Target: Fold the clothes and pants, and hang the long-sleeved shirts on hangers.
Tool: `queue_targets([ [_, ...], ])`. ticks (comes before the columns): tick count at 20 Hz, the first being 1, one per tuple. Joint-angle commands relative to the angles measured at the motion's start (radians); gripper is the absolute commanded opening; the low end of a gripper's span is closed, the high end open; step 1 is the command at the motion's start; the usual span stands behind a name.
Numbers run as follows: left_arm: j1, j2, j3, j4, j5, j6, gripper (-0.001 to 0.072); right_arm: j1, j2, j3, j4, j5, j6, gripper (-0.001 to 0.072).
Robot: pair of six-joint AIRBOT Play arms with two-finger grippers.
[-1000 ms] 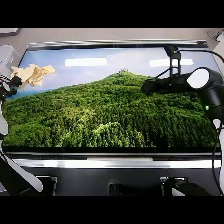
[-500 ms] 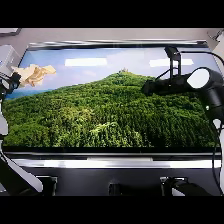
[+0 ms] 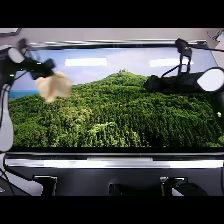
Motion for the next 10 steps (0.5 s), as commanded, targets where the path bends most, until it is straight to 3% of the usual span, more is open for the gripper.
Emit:
queue_targets([
  [1, -0.273, 0.058, -0.001, -0.108, -0.292, 0.031, 0.0012, 0.001, 0.097, 0.001, -0.002, 0.012, 0.058, 0.0486],
  [6, -0.625, 0.02, -0.027, -0.064, -0.304, -0.042, 0.0012, 0.001, 0.248, 0.001, -0.005, 0.108, 0.072, 0.0487],
  [10, -0.779, -0.074, -0.027, -0.063, -0.217, -0.075, 0.0013, 0.001, 0.331, 0.001, -0.044, 0.211, 0.08, 0.0487],
])
